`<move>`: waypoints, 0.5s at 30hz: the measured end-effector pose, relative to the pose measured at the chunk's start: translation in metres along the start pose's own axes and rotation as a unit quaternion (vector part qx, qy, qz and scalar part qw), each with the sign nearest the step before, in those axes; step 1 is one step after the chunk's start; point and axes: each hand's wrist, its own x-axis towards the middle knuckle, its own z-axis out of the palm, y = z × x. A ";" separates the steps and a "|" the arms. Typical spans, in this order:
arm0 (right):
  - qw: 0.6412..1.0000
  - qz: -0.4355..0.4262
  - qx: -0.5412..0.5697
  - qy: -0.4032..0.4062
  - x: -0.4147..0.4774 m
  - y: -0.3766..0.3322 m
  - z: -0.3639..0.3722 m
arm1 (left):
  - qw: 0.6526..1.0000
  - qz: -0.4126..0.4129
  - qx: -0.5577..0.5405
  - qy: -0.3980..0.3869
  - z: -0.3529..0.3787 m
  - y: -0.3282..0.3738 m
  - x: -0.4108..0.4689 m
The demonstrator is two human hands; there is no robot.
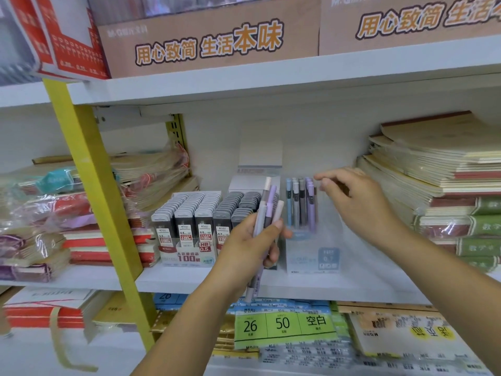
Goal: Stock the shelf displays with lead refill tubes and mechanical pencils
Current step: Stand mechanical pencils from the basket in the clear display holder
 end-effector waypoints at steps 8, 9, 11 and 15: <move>0.947 0.105 0.293 -0.080 -0.023 -0.044 0.006 | 0.995 -0.021 -0.068 -0.076 0.005 0.000 -0.005; 0.934 0.128 0.328 -0.056 -0.021 -0.043 0.003 | 0.993 -0.032 -0.081 -0.082 0.003 0.000 -0.006; 0.909 0.158 0.383 -0.039 -0.016 -0.039 -0.005 | 0.994 -0.040 -0.064 -0.078 -0.002 -0.001 -0.008; 0.900 0.170 0.392 -0.086 -0.014 -0.033 -0.013 | 0.997 -0.032 -0.048 -0.045 -0.008 -0.006 -0.006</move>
